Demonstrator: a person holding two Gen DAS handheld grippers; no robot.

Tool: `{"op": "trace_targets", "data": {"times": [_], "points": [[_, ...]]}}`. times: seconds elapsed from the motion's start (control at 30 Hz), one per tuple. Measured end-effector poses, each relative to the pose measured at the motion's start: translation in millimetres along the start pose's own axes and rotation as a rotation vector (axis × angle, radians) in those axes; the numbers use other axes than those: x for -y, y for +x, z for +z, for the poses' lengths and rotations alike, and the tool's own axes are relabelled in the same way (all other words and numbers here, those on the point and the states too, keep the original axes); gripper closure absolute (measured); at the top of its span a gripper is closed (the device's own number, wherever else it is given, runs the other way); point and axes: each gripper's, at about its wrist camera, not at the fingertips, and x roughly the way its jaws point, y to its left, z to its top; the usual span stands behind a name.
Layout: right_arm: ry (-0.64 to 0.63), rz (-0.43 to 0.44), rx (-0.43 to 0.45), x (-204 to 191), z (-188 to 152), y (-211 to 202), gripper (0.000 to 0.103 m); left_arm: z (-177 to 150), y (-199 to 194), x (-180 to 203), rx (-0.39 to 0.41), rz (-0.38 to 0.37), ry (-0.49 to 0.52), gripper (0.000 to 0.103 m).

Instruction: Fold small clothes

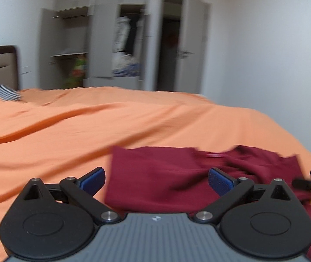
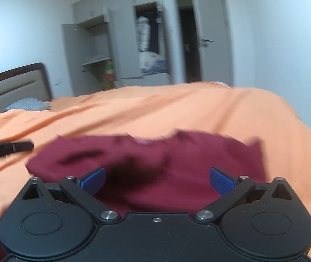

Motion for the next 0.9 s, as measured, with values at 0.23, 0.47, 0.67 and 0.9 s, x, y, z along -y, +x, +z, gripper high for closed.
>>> {"op": "trace_targets", "data": {"times": [0.23,0.47,0.67,0.9], "points": [[-0.083,-0.017,-0.17,-39,41,108,0.046,5,4,-45,-0.074,0.103,-0.112,0.001],[-0.009,-0.047,-0.026,-7,34,75,0.097,-2,6,-54,-0.077,0.116,-0.141,0.001],[0.045,-0.101,0.084,25,-6,13,0.085,-9,15,-54,-0.111,0.09,-0.204,0.001],[0.143,-0.045,-0.046,50,-53,-1,0.053,-11,20,-51,-0.135,0.098,-0.177,0.001]]}}
